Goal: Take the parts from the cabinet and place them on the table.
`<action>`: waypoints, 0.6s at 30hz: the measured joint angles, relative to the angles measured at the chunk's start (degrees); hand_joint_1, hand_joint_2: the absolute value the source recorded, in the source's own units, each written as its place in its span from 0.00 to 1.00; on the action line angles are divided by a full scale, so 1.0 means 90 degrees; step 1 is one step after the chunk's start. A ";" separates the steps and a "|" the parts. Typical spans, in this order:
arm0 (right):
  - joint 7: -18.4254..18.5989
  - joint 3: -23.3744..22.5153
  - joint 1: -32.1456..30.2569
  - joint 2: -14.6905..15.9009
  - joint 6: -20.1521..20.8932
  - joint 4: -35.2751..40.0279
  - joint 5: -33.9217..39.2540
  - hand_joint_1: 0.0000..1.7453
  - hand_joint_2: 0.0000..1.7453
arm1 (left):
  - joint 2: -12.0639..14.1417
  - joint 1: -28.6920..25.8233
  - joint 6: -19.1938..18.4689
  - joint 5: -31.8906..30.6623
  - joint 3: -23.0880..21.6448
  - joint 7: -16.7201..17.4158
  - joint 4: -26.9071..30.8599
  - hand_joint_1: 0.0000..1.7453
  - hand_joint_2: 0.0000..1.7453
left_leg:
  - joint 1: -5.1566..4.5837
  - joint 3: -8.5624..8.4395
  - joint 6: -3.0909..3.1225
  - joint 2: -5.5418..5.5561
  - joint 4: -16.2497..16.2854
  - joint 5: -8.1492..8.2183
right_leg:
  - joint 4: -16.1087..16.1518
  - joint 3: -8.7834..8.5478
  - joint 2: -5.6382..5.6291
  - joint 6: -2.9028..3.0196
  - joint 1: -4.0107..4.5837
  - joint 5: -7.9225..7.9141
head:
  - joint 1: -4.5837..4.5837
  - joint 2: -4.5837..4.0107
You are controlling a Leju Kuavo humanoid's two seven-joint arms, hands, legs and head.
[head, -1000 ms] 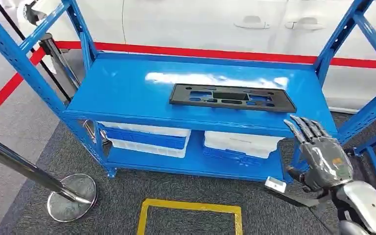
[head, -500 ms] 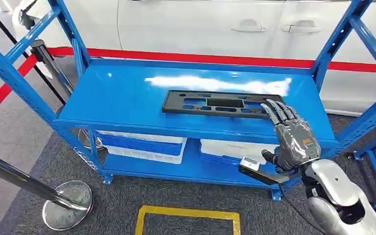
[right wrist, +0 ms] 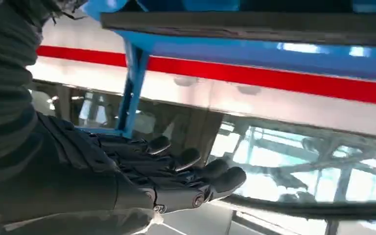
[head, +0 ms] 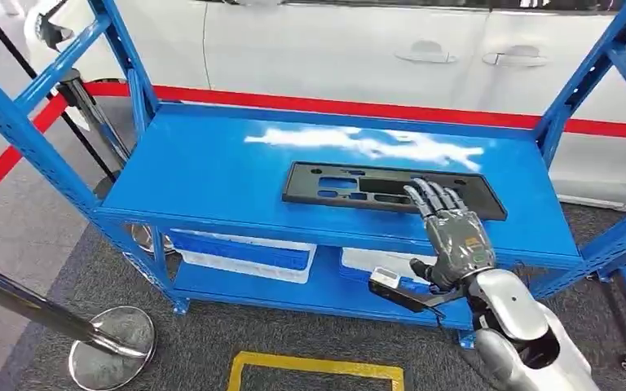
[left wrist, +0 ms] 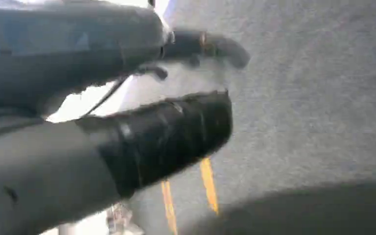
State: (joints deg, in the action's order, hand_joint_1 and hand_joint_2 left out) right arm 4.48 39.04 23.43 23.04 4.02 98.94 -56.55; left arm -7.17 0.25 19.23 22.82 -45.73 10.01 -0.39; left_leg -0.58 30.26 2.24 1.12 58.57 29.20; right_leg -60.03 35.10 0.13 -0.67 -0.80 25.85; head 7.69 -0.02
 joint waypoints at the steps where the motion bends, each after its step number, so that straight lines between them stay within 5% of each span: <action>1: 0.0036 0.0007 -0.0008 -0.0029 -0.0005 -0.0083 -0.0012 0.00 1.00 | -0.0097 0.0022 0.0012 0.0000 -0.0010 0.0010 -0.0002 0.00 0.00 | 0.0005 -0.0007 -0.0019 -0.0001 -0.0023 -0.0004 | -0.0006 0.0016 -0.0014 0.0013 0.0014 -0.0001 | -0.0002 0.0000; 5: 0.0048 0.0002 -0.0009 -0.0177 -0.0044 -0.0355 -0.0014 0.00 1.00 | -0.0116 0.0026 -0.0005 0.0017 -0.0015 -0.0017 -0.0015 0.00 0.00 | -0.0017 0.0065 -0.0147 -0.0035 0.0233 0.0228 | 0.0117 -0.0109 -0.0017 0.0103 -0.0096 0.0024 | 0.0002 0.0000; 7: 0.0053 -0.0017 -0.0012 -0.0228 -0.0061 -0.0474 -0.0027 0.00 1.00 | -0.0114 0.0017 -0.0005 0.0085 -0.0015 -0.0046 -0.0019 0.00 0.00 | -0.0010 0.0610 -0.0190 -0.0036 0.1262 0.0647 | 0.0122 -0.0151 -0.0001 0.0163 -0.0094 0.0059 | 0.0000 0.0000; 9: 0.0051 -0.0046 -0.0054 -0.0287 -0.0085 -0.0621 -0.0090 0.00 1.00 | -0.0111 0.0026 0.0003 0.0143 -0.0015 -0.0112 -0.0019 0.00 0.00 | -0.0018 0.1001 -0.0207 -0.0035 0.1937 0.0752 | 0.0121 -0.0208 -0.0002 0.0168 -0.0096 0.0107 | -0.0003 0.0000; 11: 0.0048 -0.0075 -0.0093 -0.0340 -0.0109 -0.0738 -0.0170 0.00 1.00 | -0.0109 0.0034 0.0007 0.0175 -0.0015 -0.0119 -0.0019 0.00 0.00 | -0.0016 0.0823 -0.0219 -0.0037 0.1477 0.0243 | 0.0116 -0.0322 -0.0021 0.0141 -0.0117 0.0184 | -0.0002 0.0000; 13: 0.0044 -0.0107 -0.0093 -0.0391 -0.0124 -0.0847 -0.0294 0.00 1.00 | -0.0109 0.0031 0.0007 0.0216 -0.0015 -0.0095 -0.0024 0.00 0.00 | 0.0035 0.0431 -0.0242 -0.0042 0.0424 -0.0422 | 0.0093 -0.0430 -0.0042 0.0078 -0.0137 0.0270 | 0.0000 0.0000; 14: 0.0044 -0.0126 -0.0090 -0.0401 -0.0126 -0.0915 -0.0332 0.00 1.00 | -0.0128 0.0021 0.0000 0.0250 -0.0015 -0.0095 -0.0027 0.00 0.00 | 0.0003 0.0385 -0.0249 -0.0025 0.0382 -0.0332 | 0.0090 -0.0423 -0.0051 0.0029 -0.0089 0.0295 | 0.0000 0.0000; 18: 0.0024 -0.0216 -0.0116 -0.0403 -0.0146 -0.1066 -0.0367 0.00 1.00 | -0.0128 0.0017 0.0003 0.0274 -0.0015 -0.0080 -0.0034 0.00 0.00 | 0.0001 0.0320 -0.0058 0.0010 0.0107 -0.0192 | 0.0065 -0.0321 -0.0052 -0.0052 -0.0065 0.0269 | 0.0002 0.0000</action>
State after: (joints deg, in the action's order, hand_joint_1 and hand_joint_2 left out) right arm 4.70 37.09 22.39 19.41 2.71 89.35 -59.84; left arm -8.33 0.41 19.26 25.29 -45.86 9.29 -0.70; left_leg -0.57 33.14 1.71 1.21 59.54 27.47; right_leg -59.44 32.21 -0.34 -1.14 -1.38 28.27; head 7.72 -0.02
